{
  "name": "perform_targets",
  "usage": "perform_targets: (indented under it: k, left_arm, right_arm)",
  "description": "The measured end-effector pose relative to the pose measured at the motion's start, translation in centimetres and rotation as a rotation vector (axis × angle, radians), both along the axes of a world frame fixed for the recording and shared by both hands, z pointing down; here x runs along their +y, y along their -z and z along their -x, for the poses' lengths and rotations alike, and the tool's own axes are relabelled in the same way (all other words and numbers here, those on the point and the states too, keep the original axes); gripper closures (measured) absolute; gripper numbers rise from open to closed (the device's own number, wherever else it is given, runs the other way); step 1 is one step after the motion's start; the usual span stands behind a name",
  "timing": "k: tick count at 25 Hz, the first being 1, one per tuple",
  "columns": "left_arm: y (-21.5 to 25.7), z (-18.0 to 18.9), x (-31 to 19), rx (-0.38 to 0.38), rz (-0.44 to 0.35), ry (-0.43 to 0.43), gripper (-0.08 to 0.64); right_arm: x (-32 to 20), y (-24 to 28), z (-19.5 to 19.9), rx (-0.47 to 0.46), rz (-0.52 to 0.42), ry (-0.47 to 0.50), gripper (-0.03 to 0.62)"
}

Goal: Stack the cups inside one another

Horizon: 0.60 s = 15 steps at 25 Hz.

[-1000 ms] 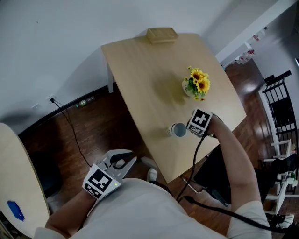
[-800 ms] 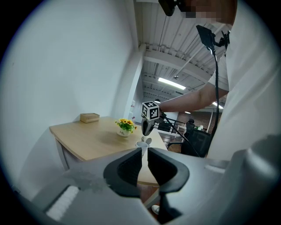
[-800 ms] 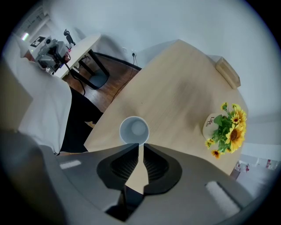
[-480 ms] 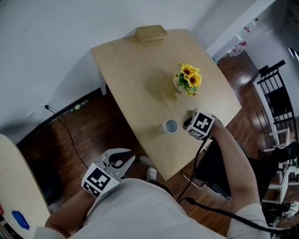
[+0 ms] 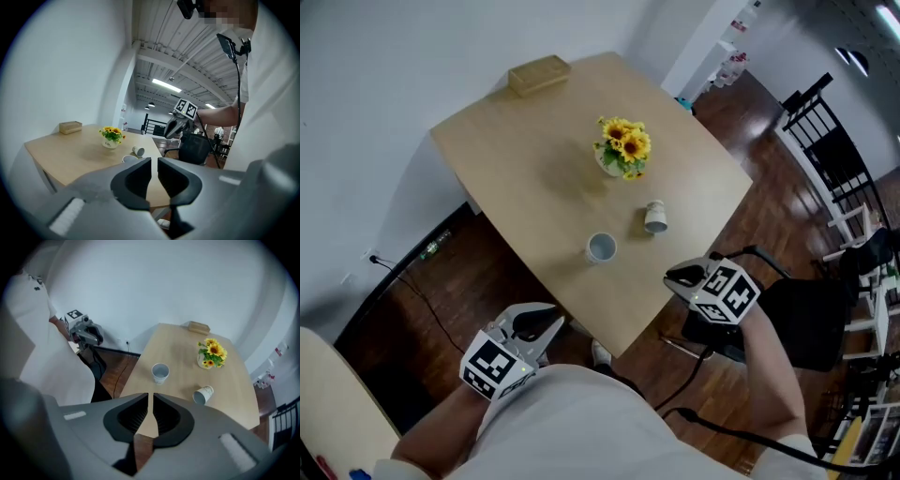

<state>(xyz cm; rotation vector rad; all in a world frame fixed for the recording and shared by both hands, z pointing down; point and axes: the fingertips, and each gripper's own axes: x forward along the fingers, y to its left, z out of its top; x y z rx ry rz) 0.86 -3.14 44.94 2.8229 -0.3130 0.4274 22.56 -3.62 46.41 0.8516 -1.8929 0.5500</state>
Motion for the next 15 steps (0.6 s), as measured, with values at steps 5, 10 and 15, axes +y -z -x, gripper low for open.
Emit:
perform_targets:
  k: [5, 10, 15]
  left_arm:
    - [0.4, -2.7, 1.0, -0.006, -0.01, -0.032, 0.511]
    - [1.0, -5.0, 1.0, -0.011, -0.009, -0.031, 0.511]
    - [1.9, -6.9, 0.8, -0.003, -0.02, -0.005, 0.532]
  right_arm:
    - [4.5, 2.6, -1.3, -0.174, -0.259, -0.215, 0.551]
    - [7.4, 4.9, -3.3, -0.257, -0.543, -0.386, 0.551]
    - [8.1, 5.7, -5.4, -0.291, -0.66, -0.463, 0.551]
